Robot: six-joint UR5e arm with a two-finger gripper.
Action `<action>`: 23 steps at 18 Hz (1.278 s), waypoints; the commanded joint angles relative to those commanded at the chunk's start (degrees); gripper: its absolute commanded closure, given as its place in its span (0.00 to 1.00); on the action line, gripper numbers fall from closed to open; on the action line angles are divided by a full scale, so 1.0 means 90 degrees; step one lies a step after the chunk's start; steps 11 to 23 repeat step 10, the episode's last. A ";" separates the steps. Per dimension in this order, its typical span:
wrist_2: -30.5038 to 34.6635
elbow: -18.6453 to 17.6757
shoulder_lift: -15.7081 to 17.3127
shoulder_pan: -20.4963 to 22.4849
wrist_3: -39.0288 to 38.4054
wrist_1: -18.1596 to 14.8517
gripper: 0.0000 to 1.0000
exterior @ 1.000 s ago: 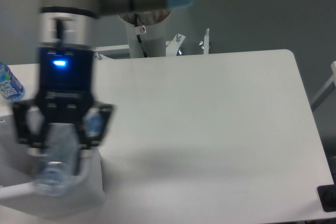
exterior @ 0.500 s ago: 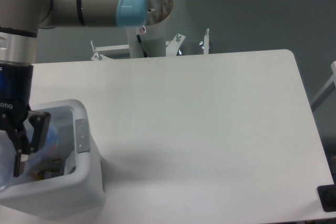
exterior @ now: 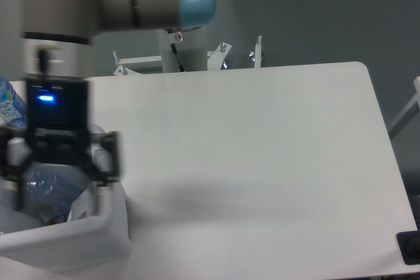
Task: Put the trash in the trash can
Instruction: 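Lower the bottle into the bin and open the gripper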
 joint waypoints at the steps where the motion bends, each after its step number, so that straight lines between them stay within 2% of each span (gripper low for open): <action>1: 0.0010 -0.0214 0.0252 0.0254 0.0575 -0.0272 0.00; 4: -0.0009 -0.0761 0.0605 0.0783 0.1787 -0.0800 0.00; 5: 0.0010 -0.0830 0.0703 0.0871 0.2091 -0.0937 0.00; 7: 0.0020 -0.0928 0.0791 0.1018 0.2240 -0.1153 0.00; 10: 0.0030 -0.0968 0.0821 0.1213 0.2260 -0.1183 0.00; 23: 0.0030 -0.0968 0.0821 0.1213 0.2260 -0.1183 0.00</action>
